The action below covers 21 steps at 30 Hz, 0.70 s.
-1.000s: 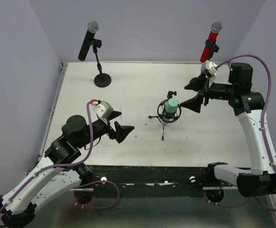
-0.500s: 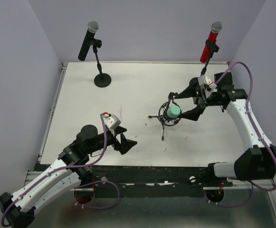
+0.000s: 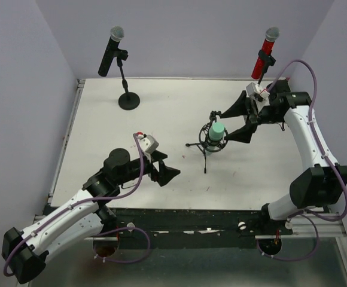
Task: Attach the microphones to the stand
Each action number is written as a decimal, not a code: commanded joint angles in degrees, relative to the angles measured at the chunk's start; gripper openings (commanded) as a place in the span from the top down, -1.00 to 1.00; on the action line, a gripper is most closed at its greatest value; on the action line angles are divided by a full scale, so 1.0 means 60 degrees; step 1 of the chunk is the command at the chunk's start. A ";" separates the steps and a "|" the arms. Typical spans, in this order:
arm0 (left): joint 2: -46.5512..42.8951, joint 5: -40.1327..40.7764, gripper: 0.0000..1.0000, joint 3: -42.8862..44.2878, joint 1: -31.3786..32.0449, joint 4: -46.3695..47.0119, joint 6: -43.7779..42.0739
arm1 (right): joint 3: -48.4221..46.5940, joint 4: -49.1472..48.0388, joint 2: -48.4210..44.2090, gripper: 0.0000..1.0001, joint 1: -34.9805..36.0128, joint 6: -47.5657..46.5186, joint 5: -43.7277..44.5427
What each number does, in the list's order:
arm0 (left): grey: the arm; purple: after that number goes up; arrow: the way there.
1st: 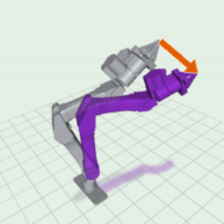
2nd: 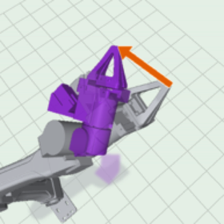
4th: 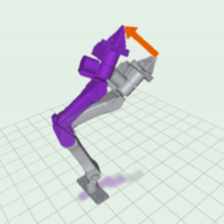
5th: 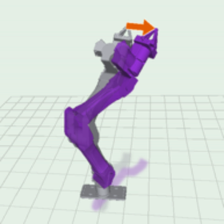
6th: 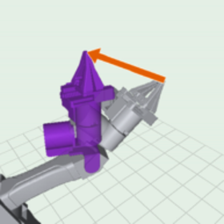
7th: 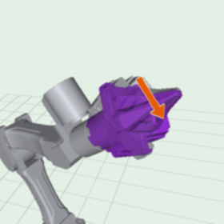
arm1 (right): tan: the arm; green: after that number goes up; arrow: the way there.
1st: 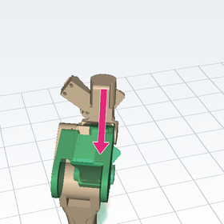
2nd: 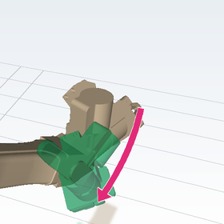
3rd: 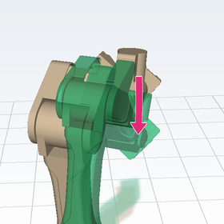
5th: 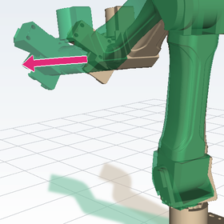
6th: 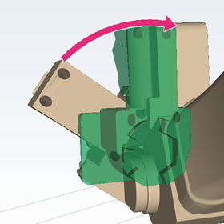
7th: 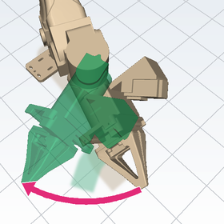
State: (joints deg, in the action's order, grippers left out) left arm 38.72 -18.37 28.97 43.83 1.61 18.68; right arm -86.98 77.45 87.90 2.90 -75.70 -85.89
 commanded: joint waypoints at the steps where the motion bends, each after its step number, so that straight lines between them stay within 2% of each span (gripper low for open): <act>1: 0.0635 -0.0351 -0.97 0.0619 -0.0040 0.0830 0.0124 | -0.0431 -0.1284 -0.0761 -0.99 -0.0087 0.2677 0.1202; 4: 0.1075 -0.0410 -0.97 0.0913 -0.0040 0.1079 0.0183 | 0.0212 -0.4138 -0.1653 -0.99 -0.0073 0.5562 0.1832; 5: 0.1250 -0.0424 -0.97 0.1015 -0.0040 0.1152 0.0198 | 0.0388 -0.4685 -0.1845 -0.99 -0.0073 0.6064 0.1965; 13: 0.2496 -0.0161 -0.94 0.1456 0.0019 0.1329 -0.0065 | 0.0564 -0.5215 -0.2417 -0.99 -0.0131 0.6784 0.3107; 17: 0.2921 -0.0087 -0.93 0.1251 0.0048 0.1372 -0.0256 | 0.1603 -0.6679 -0.2901 -0.99 -0.0670 0.8000 0.3577; 21: 0.3112 -0.0175 -0.89 0.0856 0.0267 0.1811 -0.0329 | 0.2979 -0.7648 -0.3063 -0.99 -0.0966 0.8325 0.3694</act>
State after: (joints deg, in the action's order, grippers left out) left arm 56.64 -19.07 36.34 44.05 8.93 18.37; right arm -75.92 40.27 70.70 -1.28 -31.20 -67.20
